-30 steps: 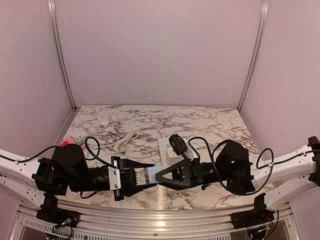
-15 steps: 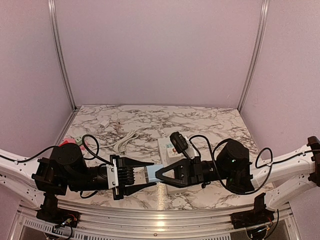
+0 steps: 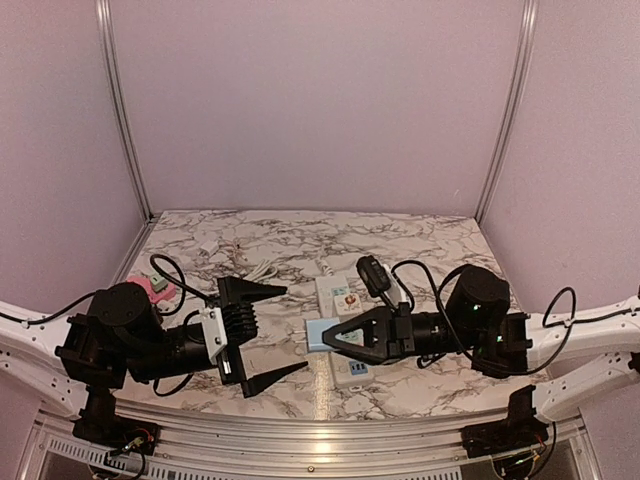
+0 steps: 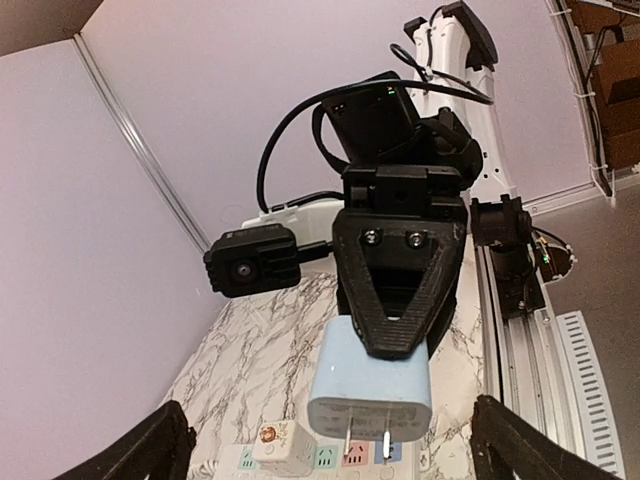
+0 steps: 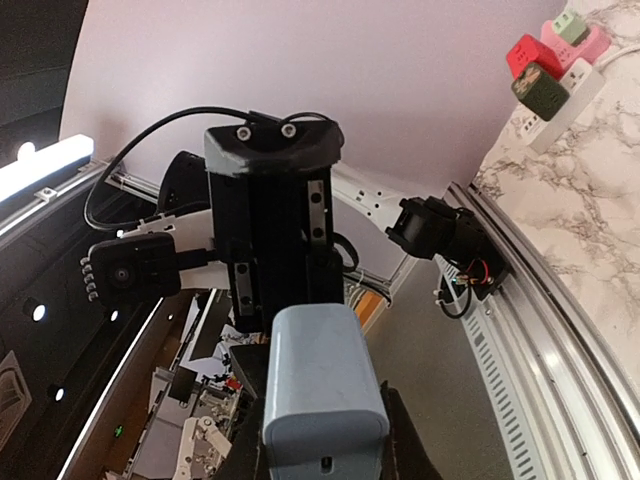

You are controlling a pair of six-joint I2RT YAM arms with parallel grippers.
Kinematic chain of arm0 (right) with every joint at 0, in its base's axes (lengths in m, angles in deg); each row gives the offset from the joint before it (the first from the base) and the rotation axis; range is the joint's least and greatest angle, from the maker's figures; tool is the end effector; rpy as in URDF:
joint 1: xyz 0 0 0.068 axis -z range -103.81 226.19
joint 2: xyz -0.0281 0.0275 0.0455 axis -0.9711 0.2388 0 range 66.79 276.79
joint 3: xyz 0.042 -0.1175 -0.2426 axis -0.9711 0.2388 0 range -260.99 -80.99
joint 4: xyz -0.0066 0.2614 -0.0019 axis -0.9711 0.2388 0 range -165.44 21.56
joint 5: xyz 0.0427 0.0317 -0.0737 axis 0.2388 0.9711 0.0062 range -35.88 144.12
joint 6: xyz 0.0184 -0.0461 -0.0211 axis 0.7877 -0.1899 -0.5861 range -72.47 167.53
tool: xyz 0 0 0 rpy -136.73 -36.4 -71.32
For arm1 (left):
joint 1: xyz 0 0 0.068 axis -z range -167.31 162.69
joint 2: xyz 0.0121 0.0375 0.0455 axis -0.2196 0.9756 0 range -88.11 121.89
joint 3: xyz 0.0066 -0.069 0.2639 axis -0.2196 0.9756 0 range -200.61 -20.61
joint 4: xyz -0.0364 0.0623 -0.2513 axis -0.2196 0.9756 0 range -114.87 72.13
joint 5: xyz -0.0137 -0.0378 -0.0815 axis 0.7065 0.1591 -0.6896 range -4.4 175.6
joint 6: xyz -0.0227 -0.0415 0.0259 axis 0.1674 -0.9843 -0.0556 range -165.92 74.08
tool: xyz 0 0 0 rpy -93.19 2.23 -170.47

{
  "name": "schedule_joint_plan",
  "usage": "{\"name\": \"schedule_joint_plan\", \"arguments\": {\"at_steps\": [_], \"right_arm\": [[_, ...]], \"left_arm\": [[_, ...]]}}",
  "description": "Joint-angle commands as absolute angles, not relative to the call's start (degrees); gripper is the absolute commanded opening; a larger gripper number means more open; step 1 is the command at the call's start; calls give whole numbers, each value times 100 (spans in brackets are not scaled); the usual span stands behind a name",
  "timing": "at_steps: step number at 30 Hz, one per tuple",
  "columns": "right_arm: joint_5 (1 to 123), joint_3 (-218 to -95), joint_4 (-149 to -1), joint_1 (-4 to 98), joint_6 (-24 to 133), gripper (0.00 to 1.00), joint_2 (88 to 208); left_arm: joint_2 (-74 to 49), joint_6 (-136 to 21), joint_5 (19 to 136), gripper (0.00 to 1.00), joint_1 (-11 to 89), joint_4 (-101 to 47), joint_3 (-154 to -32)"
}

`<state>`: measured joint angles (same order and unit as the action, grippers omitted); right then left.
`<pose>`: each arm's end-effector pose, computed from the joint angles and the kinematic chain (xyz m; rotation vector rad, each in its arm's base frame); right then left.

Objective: Insert the plug
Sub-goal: Pass from the left arm to the right, then insert the plug into the socket slot.

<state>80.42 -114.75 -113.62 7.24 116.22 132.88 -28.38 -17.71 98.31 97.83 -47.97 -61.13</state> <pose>0.0779 0.2460 0.2853 -0.4979 1.9068 2.1315 0.0288 -0.2449 0.3249 1.1757 0.9908 -0.6294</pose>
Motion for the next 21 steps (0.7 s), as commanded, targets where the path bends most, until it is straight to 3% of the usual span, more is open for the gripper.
{"name": "schedule_joint_plan", "arguments": {"at_steps": [1,11,21], "right_arm": [[7292,-12054,-9199,848,10917,0,12687],[5483,-12625,-5797,967,10565,0,12136],[4928,-12808,-4801,965,10814,0,12787]], "left_arm": [[-3219,-2384,10635,99,9812,-4837,-6034],[-3674,-3067,11553,99,9812,-4425,-5812],[-3860,-3352,11812,99,9812,-4290,-5598]]}}
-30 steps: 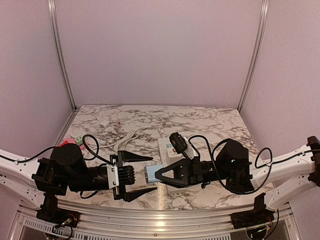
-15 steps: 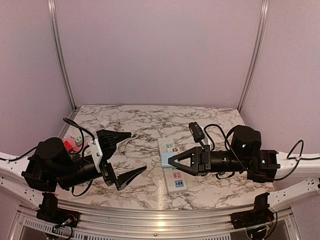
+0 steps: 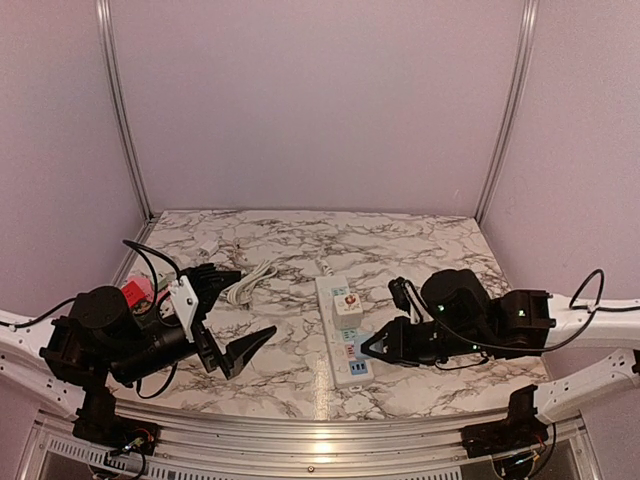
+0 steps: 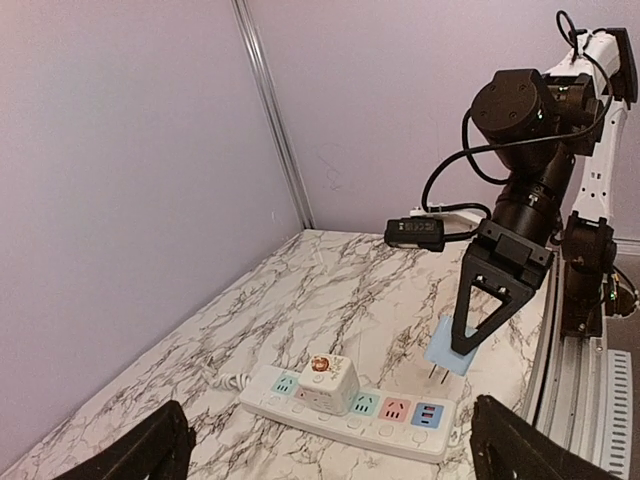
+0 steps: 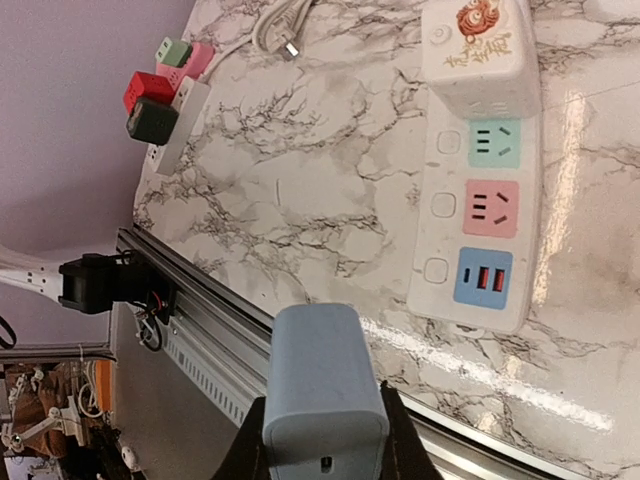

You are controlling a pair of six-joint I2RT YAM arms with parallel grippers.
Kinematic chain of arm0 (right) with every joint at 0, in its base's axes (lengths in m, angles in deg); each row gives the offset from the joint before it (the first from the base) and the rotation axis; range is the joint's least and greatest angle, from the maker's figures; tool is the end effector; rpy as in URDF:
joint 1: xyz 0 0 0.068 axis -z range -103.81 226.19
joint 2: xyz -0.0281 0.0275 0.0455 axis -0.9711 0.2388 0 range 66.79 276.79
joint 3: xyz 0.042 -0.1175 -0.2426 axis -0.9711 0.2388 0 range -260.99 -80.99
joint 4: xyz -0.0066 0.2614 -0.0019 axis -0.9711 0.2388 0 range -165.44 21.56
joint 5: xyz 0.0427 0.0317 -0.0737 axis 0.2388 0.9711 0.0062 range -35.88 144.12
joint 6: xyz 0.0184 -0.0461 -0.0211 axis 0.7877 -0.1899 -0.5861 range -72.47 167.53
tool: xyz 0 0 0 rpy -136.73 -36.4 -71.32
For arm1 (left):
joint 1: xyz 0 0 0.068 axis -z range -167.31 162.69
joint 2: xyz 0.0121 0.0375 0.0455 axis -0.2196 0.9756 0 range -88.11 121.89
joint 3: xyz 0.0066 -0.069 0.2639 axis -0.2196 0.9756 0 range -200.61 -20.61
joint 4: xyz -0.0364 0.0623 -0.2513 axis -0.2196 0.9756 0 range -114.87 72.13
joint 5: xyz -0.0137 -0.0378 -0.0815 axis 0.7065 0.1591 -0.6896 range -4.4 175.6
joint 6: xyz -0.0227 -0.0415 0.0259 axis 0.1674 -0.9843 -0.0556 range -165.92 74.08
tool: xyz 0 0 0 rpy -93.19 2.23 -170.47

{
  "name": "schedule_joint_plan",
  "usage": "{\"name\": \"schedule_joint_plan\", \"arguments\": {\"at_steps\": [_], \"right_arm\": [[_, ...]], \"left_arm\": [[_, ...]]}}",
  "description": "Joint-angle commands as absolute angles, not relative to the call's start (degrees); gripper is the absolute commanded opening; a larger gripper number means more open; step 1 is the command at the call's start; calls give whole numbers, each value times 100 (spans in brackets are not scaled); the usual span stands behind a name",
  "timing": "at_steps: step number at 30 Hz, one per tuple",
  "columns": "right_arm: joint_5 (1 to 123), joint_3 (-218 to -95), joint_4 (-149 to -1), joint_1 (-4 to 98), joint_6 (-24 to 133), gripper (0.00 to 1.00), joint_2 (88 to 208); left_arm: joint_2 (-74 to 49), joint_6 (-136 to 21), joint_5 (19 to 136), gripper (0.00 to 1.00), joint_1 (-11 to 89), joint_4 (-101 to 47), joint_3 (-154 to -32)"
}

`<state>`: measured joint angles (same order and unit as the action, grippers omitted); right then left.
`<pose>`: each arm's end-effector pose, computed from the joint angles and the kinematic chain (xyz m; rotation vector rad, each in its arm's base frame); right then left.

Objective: Insert the plug
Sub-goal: Insert the plug into the socket slot.

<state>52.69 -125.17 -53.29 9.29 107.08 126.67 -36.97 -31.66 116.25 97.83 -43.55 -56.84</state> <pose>0.0897 0.2077 0.2661 -0.1449 2.4958 1.0779 0.0361 -0.2086 0.3209 0.8491 1.2884 -0.5866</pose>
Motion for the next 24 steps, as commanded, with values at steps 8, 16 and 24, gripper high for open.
{"name": "schedule_joint_plan", "arguments": {"at_steps": [8,16,24], "right_arm": [[4312,-13500,-3529,970,11232,0,13244],[3817,-13788,-2274,1001,12660,0,12755],[3759,-13756,-1629,1017,13282,0,12173]], "left_arm": [[-3862,-3413,11873,99,9812,-4272,-5518],[-3896,-3480,11882,99,9812,-4272,-5456],[-3873,-3502,11857,99,9812,-4274,-5480]]}}
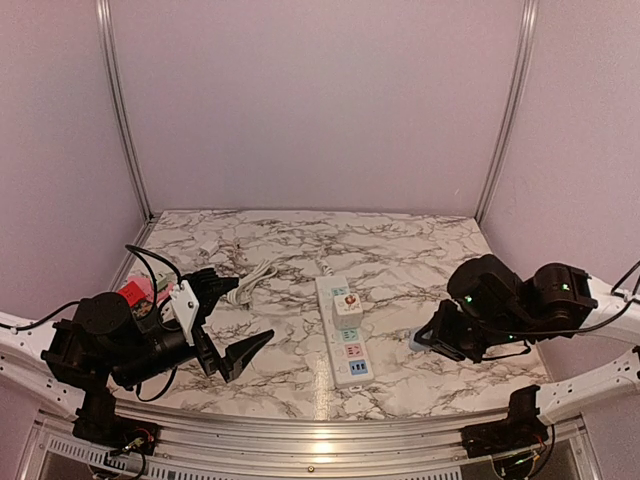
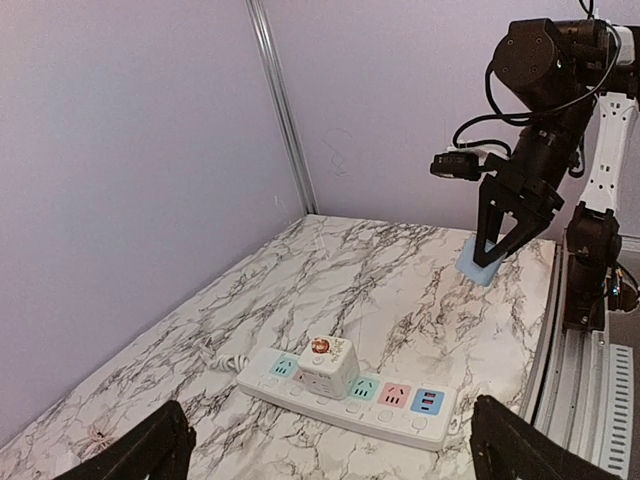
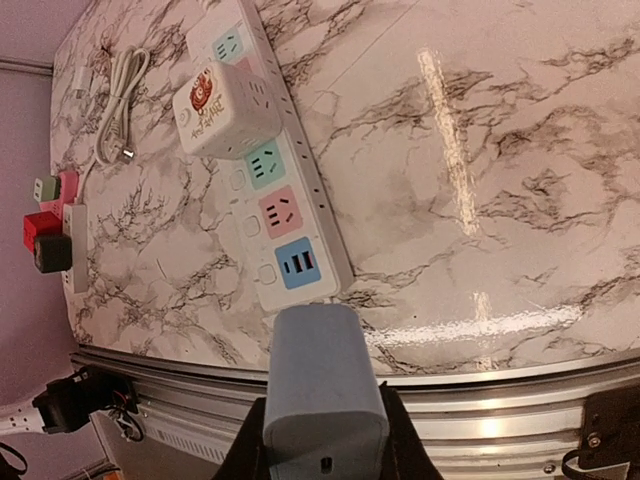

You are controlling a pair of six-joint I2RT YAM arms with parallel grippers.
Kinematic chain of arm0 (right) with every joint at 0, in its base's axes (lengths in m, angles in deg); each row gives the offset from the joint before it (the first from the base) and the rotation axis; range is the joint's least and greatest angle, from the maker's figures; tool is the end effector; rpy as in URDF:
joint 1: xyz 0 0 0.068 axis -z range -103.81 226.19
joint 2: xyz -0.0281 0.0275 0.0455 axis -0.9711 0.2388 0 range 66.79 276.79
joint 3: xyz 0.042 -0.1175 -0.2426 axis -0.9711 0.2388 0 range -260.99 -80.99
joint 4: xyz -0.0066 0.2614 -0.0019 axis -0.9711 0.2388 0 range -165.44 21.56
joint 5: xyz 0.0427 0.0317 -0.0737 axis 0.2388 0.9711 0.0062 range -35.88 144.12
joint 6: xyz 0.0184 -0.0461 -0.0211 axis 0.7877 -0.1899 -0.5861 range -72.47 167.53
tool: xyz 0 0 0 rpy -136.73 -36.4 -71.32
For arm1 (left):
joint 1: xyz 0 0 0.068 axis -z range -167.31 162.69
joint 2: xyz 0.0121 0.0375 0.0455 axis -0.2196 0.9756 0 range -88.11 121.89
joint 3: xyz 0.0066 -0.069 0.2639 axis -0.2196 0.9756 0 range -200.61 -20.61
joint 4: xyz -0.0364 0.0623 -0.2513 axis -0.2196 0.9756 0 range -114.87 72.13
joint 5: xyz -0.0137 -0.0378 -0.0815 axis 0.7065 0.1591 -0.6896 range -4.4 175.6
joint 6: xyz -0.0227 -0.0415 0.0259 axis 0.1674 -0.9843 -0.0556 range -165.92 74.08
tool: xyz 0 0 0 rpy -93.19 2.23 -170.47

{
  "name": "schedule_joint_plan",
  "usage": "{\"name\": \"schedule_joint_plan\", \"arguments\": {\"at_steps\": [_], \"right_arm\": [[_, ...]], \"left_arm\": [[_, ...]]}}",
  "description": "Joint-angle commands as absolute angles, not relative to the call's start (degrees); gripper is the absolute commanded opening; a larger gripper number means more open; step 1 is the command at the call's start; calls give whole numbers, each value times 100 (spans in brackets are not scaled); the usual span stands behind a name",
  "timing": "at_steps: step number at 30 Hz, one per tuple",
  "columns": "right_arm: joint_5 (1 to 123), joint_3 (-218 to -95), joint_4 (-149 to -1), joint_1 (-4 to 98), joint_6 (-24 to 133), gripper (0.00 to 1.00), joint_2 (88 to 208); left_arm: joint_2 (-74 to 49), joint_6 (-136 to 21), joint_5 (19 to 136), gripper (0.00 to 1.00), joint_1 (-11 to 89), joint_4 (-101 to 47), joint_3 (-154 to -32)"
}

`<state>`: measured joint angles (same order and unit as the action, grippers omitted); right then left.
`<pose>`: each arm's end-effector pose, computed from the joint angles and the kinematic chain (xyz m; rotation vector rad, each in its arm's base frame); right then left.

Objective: Insert the plug
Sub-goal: Insert the plug into the socket slot.

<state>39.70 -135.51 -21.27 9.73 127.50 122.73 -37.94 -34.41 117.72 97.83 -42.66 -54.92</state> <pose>0.0801 0.1613 0.2967 0.4149 2.6192 0.6885 0.0365 -0.2047 0.3105 0.8271 1.3368 -0.5866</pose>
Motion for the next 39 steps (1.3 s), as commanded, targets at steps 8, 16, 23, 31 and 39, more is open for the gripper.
{"name": "schedule_joint_plan", "arguments": {"at_steps": [8,16,23,31,39], "right_arm": [[3913,-14138,-1242,1014,12990,0,12995],[3489,-15345,-271,1014,12723,0,14744],[3635,-16314,-452,1036,11693,0,15891],[3496,-17152,-413,1037,10924,0,16886],[3473,-17478,-459,1040,10068,0,17410]], "left_arm": [[-3887,-3563,11839,98,9812,-4272,-5476],[-3948,-3563,11873,98,9812,-4267,-5462],[-4150,-3594,11932,99,9812,-4224,-5377],[-4301,-3740,11971,99,9812,-4124,-5292],[-4419,-3915,12075,99,9812,-3804,-5344]]}}
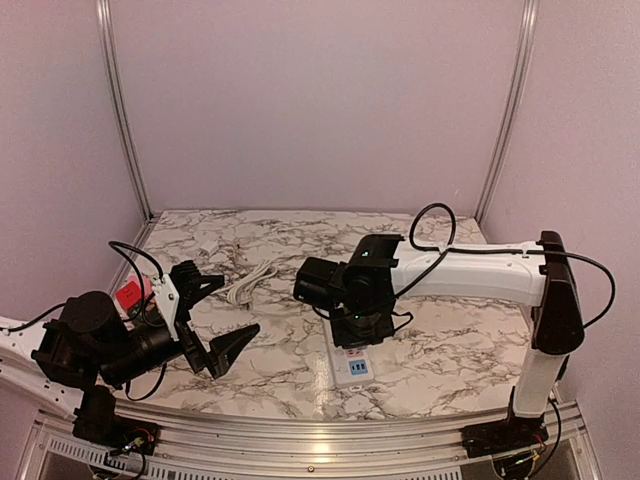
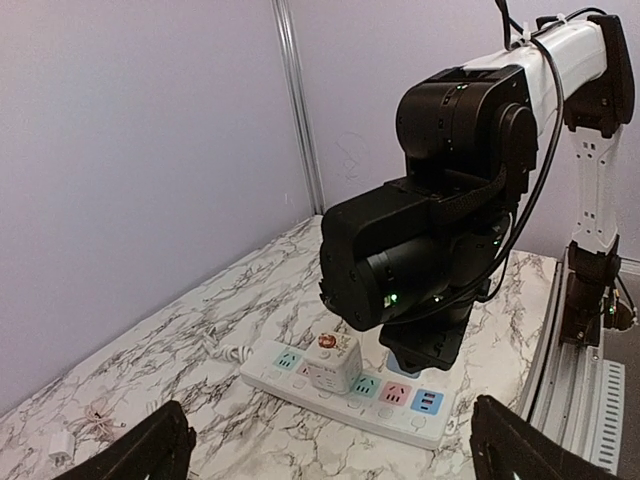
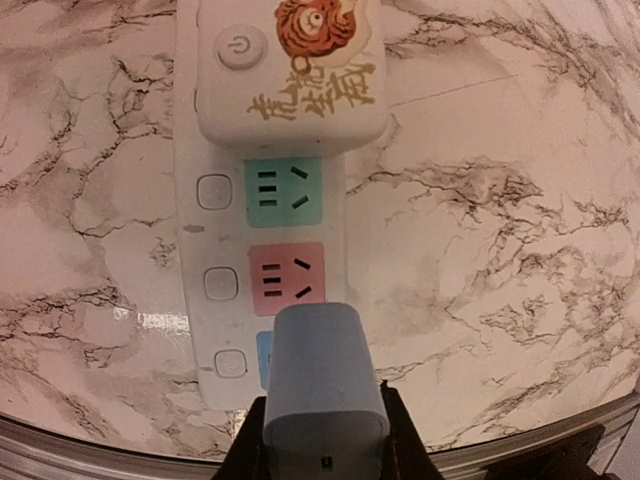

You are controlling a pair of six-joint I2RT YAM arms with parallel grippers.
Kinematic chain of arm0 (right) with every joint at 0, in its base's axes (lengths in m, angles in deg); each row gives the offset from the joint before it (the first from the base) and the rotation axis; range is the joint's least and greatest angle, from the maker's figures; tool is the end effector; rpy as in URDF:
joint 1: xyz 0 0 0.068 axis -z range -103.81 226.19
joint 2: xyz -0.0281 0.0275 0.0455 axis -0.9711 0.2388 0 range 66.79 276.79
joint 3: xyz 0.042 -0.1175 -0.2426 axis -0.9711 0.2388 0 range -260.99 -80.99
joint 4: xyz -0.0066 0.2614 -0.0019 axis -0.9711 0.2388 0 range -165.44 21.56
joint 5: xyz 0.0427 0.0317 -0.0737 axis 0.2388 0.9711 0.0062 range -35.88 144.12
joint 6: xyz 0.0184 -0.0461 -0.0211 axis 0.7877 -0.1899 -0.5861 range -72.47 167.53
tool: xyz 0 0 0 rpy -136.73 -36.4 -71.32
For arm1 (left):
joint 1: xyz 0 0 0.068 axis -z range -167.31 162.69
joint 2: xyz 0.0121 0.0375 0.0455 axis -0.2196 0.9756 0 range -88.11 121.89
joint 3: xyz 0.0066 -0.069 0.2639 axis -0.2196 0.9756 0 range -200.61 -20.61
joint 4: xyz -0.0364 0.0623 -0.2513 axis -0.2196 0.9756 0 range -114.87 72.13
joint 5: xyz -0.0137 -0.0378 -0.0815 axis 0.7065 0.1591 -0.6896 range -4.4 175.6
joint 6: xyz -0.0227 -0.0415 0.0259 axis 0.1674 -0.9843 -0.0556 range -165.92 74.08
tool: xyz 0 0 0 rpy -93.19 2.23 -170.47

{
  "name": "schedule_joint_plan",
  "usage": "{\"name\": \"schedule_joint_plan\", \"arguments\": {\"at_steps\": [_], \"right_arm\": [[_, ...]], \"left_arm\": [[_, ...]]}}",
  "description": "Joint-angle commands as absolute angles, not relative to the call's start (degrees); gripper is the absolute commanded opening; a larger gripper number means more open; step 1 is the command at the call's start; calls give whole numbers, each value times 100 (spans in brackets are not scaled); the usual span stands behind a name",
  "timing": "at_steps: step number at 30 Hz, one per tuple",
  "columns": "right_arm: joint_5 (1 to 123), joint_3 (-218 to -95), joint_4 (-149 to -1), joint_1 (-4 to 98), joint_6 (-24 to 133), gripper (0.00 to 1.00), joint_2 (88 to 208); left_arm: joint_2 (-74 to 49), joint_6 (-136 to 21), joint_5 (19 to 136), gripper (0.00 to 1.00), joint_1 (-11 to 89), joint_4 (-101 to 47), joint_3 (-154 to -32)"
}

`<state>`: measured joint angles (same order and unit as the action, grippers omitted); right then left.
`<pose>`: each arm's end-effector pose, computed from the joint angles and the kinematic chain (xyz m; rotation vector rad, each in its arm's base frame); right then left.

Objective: Insert the plug
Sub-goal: Insert the plug into the socket slot.

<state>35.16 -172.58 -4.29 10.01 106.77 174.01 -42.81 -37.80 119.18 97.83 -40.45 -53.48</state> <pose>0.1546 0.3213 0.2500 -0.1573 2.8140 -0.1456 0.0358 -0.1876 0.3127 0.7543 1.3636 -0.6262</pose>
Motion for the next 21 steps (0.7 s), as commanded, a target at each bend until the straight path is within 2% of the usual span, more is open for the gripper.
{"name": "schedule_joint_plan", "arguments": {"at_steps": [1,21], "right_arm": [[3581,-17430,-619,1036,9953,0,17375],[4353,-16671,-1763,1449,9219,0,17078]], "left_arm": [[-4424,-3959,12112,99,9810,-3676,-5391],[-4720,-4544,13040,99,9812,-1471,-6161]]}}
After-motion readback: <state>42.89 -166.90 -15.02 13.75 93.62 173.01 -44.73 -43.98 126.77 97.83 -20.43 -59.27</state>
